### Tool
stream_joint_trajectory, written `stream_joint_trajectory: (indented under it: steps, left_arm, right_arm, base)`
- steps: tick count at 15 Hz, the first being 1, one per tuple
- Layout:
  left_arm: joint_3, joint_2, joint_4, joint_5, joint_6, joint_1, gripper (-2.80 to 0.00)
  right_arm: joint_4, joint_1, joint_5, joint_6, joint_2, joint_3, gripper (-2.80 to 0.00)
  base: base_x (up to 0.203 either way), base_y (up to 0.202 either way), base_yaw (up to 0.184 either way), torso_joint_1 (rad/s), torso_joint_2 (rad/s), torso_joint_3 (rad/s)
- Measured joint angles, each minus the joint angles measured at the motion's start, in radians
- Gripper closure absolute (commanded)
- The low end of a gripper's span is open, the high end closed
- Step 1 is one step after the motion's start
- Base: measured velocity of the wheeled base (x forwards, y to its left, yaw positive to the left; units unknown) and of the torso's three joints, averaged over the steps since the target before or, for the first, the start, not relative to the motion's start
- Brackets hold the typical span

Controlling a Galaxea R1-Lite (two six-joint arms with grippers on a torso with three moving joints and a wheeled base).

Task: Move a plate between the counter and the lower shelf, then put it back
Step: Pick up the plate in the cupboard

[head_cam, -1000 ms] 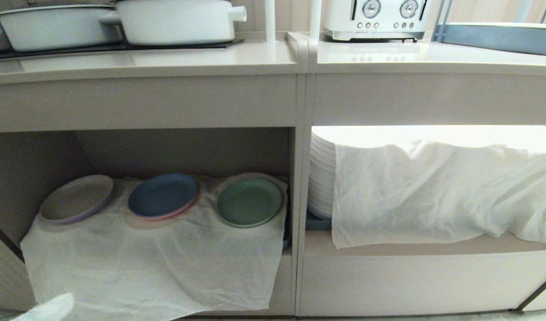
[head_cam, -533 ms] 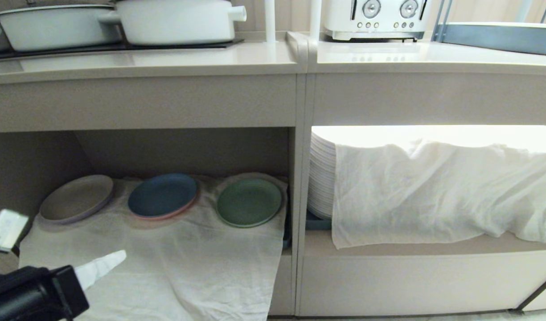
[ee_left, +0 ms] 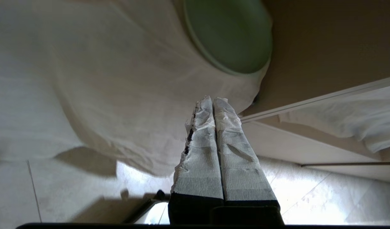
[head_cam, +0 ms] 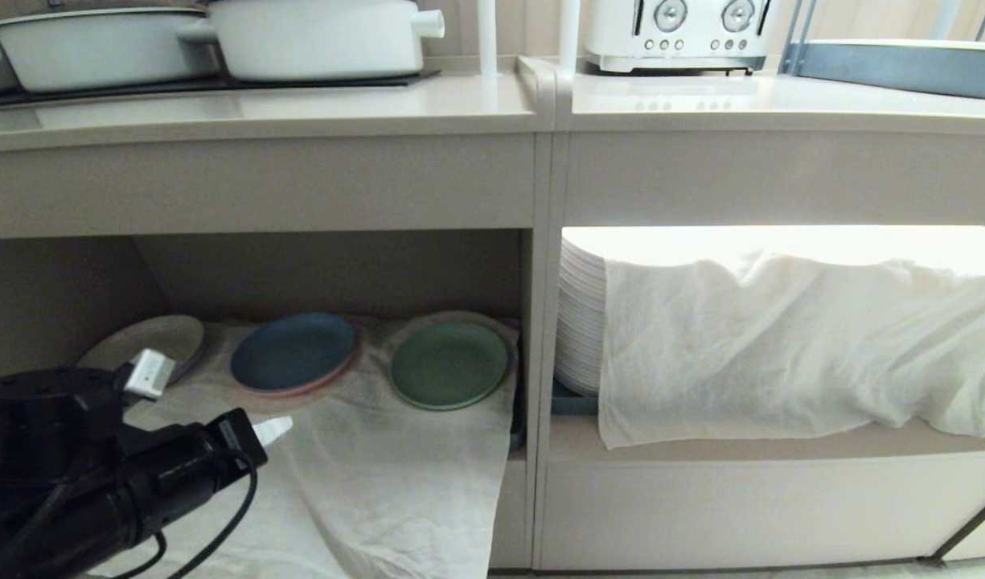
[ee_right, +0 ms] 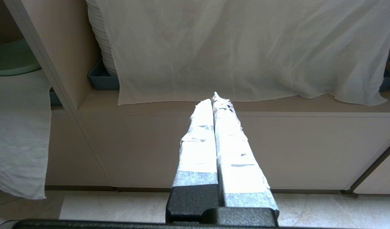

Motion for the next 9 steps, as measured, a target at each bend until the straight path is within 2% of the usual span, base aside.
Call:
stream_joint_trajectory:
  steps: [4, 9]
  left_arm:
    - [-0.043, 0.119, -0.006, 0.002, -0.002, -0.047, 0.00]
    - [-0.131, 0.223, 0.037, 0.009, -0.004, -0.061, 0.00]
  right_arm:
    - [0.000, 0.000, 0.000, 0.000, 0.000, 0.000, 0.00]
    - [0.000, 0.000, 0.000, 0.001, 0.000, 0.000, 0.00]
  base:
    - [0.000, 0.000, 0.000, 0.000, 0.00, 0.000]
    - [0.000, 0.000, 0.000, 0.000, 0.00, 0.000]
